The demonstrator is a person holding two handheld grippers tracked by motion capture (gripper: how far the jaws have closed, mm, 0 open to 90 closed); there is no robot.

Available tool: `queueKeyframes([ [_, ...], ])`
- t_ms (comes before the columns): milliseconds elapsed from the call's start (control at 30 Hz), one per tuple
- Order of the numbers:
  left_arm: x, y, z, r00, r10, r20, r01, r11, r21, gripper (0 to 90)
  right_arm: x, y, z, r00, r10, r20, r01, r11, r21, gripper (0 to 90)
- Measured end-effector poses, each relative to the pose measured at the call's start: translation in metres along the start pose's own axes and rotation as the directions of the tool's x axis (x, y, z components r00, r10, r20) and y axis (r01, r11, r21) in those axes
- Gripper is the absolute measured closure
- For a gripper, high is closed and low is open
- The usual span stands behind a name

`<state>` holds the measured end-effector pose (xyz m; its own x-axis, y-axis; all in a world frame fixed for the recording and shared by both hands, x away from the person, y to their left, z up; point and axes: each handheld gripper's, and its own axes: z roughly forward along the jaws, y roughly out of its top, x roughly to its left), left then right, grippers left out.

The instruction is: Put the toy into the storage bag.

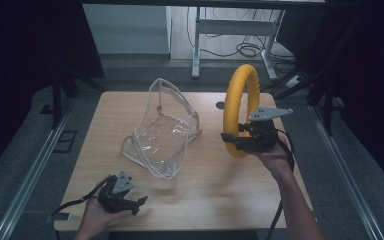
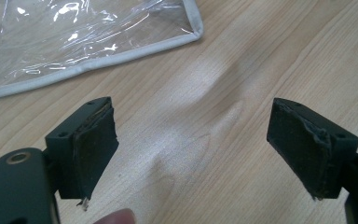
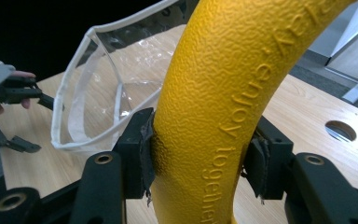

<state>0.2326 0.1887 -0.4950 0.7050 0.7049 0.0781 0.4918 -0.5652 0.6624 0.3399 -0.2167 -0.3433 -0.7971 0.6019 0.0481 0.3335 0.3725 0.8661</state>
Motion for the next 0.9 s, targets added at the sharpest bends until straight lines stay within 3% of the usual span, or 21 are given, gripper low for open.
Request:
queueKeyframes([
  [900,0.0,0.0,0.001,1.0,0.0,-0.001,0.0,1.0,0.001,15.7,0.014,0.014,0.003,0.9979,0.005,-0.065,-0.011,0.995,-0.096,48.9],
])
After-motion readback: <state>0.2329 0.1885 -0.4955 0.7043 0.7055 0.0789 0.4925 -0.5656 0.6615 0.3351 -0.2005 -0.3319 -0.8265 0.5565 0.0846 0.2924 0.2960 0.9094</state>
